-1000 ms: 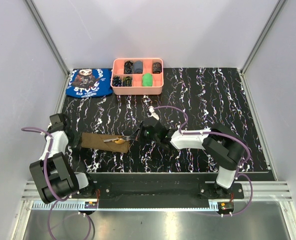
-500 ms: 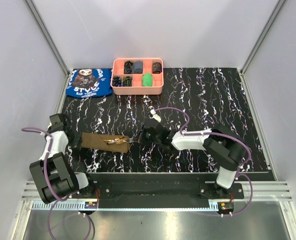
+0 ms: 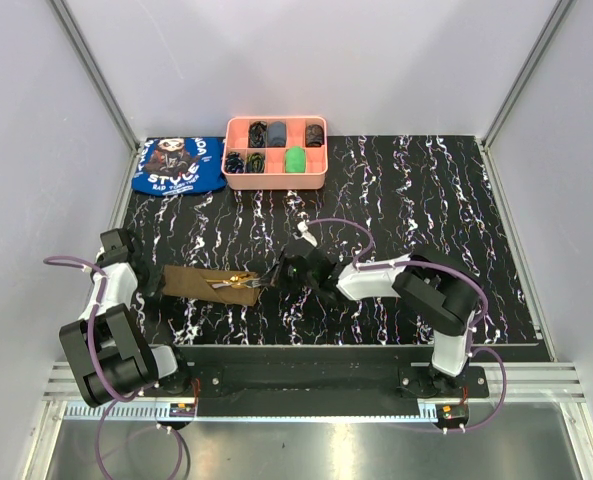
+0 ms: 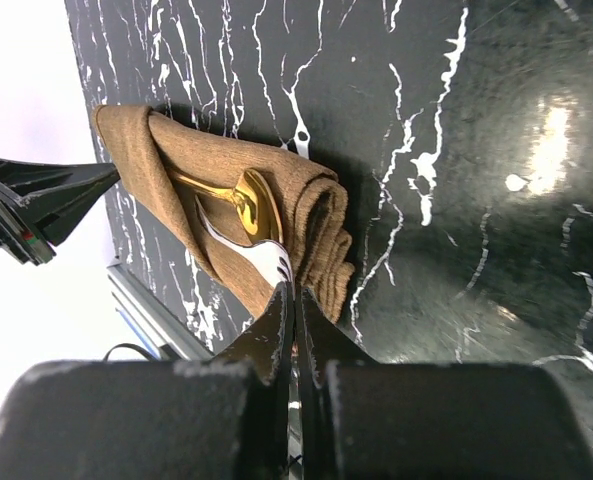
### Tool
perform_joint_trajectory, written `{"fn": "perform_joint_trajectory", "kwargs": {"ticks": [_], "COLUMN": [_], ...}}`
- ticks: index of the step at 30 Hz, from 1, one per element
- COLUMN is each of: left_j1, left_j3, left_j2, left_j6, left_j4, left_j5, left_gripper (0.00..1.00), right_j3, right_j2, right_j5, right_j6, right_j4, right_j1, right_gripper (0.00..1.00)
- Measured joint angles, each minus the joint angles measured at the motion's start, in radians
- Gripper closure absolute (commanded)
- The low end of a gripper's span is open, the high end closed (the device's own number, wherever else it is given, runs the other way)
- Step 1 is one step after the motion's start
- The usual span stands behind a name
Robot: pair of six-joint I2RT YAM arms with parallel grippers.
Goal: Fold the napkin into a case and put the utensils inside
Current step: Insert the fork into the folded napkin.
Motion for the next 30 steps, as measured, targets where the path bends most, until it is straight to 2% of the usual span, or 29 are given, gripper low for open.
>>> {"fn": "perform_joint_trajectory", "kwargs": {"ticks": [23,29,30], "left_j1": [0.000,0.000,0.000], "left_j3": [-0.017,-0.018,-0.018], "left_j2": [0.000,0.000,0.000], "left_j6": [-0.003,-0.003,-0.003], "left_j4": [0.011,0.011,0.011], "left_j5": [0.000,0.000,0.000], "left_gripper": [1.00,1.00,1.00], "right_j3": [0.108,0.130,0.135], "right_j2": [0.098,0.123,0.127], "right_j5": [-0.006,0.002,0.003], "right_j6": [0.130,0.154,0.156], "right_j4": [0.017,0.012,0.012], "right_j1": [0.076,0.081,0.081], "right_gripper": [0.99,0.92,0.87]}}
